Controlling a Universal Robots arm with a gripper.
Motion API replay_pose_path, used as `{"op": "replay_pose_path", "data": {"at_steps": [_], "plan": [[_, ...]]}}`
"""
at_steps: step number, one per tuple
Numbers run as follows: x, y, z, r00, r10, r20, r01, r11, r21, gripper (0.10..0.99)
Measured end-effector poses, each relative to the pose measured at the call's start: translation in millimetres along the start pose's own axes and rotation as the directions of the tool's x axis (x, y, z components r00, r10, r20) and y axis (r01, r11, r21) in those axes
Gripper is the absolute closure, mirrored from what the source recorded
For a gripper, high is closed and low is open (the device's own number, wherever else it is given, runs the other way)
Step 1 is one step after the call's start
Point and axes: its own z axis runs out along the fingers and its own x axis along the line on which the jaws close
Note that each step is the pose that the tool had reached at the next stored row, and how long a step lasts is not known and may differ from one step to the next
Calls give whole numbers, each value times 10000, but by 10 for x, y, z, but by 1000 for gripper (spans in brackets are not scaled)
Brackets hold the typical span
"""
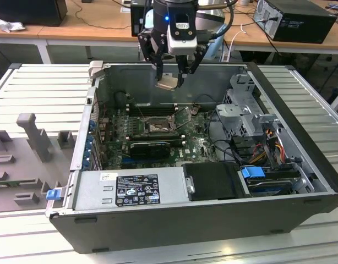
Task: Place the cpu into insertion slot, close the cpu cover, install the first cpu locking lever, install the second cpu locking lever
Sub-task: 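Place the cpu into insertion slot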
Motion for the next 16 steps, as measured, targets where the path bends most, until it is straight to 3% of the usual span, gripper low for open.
{"op": "replay_pose_path", "data": {"at_steps": [16], "plan": [[0,-1,8,9980,630,56,-630,9980,-13,557]]}}
